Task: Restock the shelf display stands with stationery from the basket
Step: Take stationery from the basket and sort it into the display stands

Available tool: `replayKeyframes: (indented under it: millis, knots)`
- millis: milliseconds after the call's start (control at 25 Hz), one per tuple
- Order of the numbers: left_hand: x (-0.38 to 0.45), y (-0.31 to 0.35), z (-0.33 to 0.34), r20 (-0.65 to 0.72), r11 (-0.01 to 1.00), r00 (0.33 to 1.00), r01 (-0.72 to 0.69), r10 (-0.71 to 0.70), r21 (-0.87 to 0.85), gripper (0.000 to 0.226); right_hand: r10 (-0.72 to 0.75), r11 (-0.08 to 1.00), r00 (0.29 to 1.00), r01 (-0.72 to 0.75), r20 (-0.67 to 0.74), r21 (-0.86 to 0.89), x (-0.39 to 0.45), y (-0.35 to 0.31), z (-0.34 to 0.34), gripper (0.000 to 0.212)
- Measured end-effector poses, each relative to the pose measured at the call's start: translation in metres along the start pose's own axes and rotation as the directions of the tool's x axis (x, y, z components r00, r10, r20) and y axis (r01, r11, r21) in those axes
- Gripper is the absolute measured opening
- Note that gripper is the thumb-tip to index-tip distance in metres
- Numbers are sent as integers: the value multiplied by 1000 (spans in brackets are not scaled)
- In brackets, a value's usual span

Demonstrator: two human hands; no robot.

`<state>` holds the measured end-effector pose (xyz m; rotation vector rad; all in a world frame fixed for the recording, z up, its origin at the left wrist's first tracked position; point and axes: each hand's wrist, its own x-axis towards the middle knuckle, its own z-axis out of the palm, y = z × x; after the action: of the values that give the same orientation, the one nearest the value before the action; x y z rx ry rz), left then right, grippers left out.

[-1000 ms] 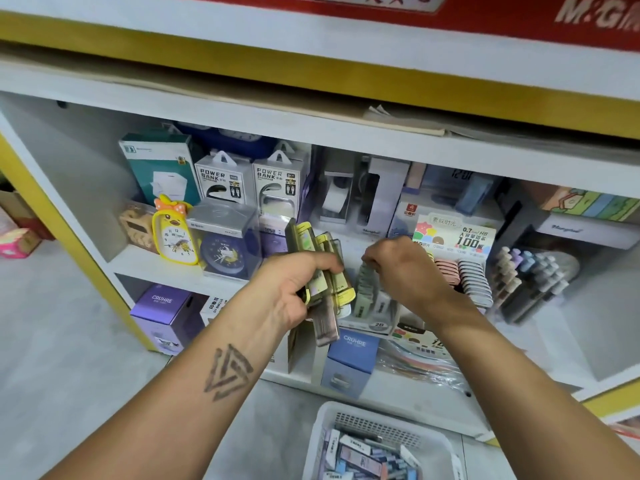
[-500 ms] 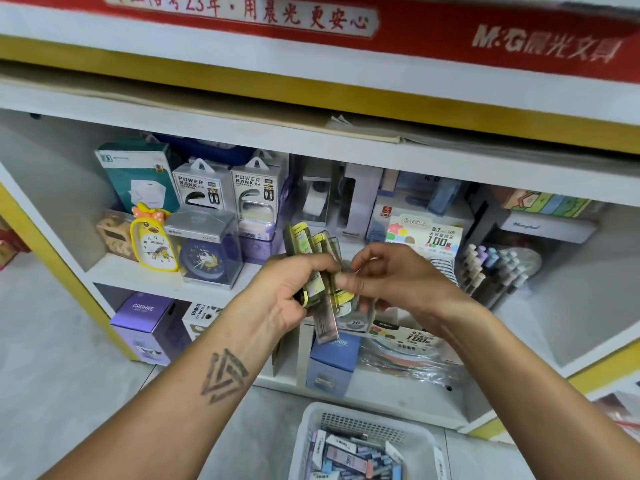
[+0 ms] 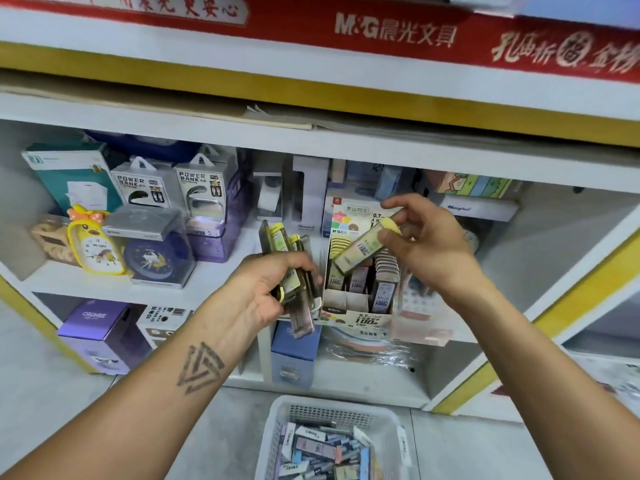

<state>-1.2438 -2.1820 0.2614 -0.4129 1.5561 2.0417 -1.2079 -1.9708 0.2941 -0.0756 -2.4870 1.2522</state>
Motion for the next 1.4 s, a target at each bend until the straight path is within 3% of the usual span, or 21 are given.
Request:
replayKeyframes:
  millis: [160, 280, 520, 640, 760, 840, 880, 920, 1000, 1080, 1160, 1280, 1400]
  knots:
    - [0, -3, 1, -17, 1000, 1000, -4, 4, -6, 10, -175, 944, 984, 181, 45, -276, -2, 2, 5, 21]
    - [1, -4, -1, -10, 1000, 1000, -7, 7, -8, 15, -324, 863, 936, 353, 138, -361, -7, 5, 22, 17]
    - [3, -6, -6, 20, 1000, 1000, 2, -2, -12, 20, -385, 828, 911, 412, 149, -380, -2, 3, 38, 12]
    - [2, -5, -7, 41, 1000, 999, 7, -6, -8, 12, -347, 812, 908, 417, 235, -409, -3, 5, 42, 5]
    - [0, -7, -7, 84, 999, 996, 17, -15, -27, 9, -341, 746, 902, 430, 264, -507, -5, 6, 43, 16]
    - [-1, -8, -6, 124, 998, 992, 28, -22, -48, 14, -265, 898, 953, 299, 146, -323, -4, 0, 42, 14]
    - [-1, -8, -6, 133, 998, 991, 31, -23, -59, 21, -134, 970, 981, 159, 144, -183, -3, -4, 41, 13]
    - [-1, -8, -5, 134, 997, 991, 28, -19, -69, 27, 16, 997, 972, 1, 233, -76, -4, -8, 40, 18]
    - [-2, -6, -4, 119, 995, 993, 5, 7, -99, 25, 211, 969, 846, -248, 490, 11, -11, -13, 39, 35]
    - [0, -4, -5, 87, 993, 996, -26, 36, -116, 22, 220, 924, 758, -364, 614, 118, -18, -16, 38, 37]
    - [1, -4, -5, 85, 991, 995, -36, 48, -130, 19, 201, 908, 811, -365, 549, 207, -19, -15, 33, 26]
    - [0, -8, 0, 146, 992, 989, -7, 25, -128, 14, 199, 956, 945, -246, 261, 161, -13, -11, 14, 23]
    - [0, -10, 3, 135, 995, 991, 14, 0, -99, 12, 126, 984, 983, -141, 137, 106, -14, -2, -9, 27]
